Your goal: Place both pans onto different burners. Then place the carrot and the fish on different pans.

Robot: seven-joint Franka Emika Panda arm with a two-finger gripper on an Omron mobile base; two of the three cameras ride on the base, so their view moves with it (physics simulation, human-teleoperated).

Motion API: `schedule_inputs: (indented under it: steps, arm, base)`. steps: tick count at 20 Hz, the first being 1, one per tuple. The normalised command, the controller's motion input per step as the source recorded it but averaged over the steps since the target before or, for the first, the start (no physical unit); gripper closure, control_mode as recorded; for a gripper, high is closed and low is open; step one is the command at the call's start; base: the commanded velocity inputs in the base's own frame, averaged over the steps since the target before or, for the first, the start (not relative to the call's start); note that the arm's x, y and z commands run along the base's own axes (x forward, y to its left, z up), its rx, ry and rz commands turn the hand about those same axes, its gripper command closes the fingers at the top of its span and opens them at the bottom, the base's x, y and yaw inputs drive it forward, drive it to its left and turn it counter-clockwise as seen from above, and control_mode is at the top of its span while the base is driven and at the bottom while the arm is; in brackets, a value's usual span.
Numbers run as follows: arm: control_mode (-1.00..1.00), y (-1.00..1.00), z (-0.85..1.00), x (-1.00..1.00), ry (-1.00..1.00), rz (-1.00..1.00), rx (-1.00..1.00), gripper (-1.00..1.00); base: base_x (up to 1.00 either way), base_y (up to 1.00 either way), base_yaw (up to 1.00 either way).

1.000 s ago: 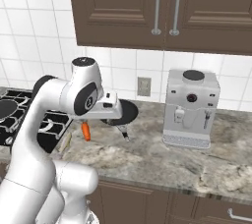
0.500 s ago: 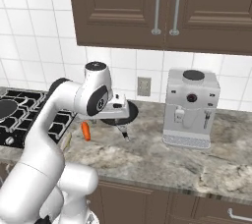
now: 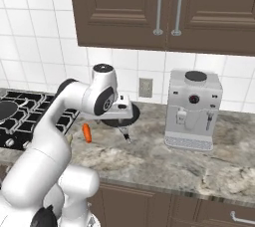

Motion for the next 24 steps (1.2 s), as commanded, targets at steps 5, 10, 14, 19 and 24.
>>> schedule_inputs:
  steps: [5,10,14,19,24]
  arm:
    - [-1.00,0.00,-0.25,0.22,0.01,0.05,0.03,-1.00]
    - [-1.00,0.00,-0.23,0.23,0.03,0.04,0.00,-1.00]
    - [-1.00,0.00,-0.30,0.23,0.05,0.03,0.00,-1.00]
    - [-1.00,0.00,-0.28,0.16,0.02,0.05,0.00,-1.00]
    - [-1.00,0.00,-0.17,0.13,0.00,0.07,0.00,-1.00]
  base:
    - [0.00,0.00,0.00]
    - [0.00,0.00,0.00]
    - [0.00,0.00,0.00]
    - [0.00,0.00,0.00]
    - [0.00,0.00,0.00]
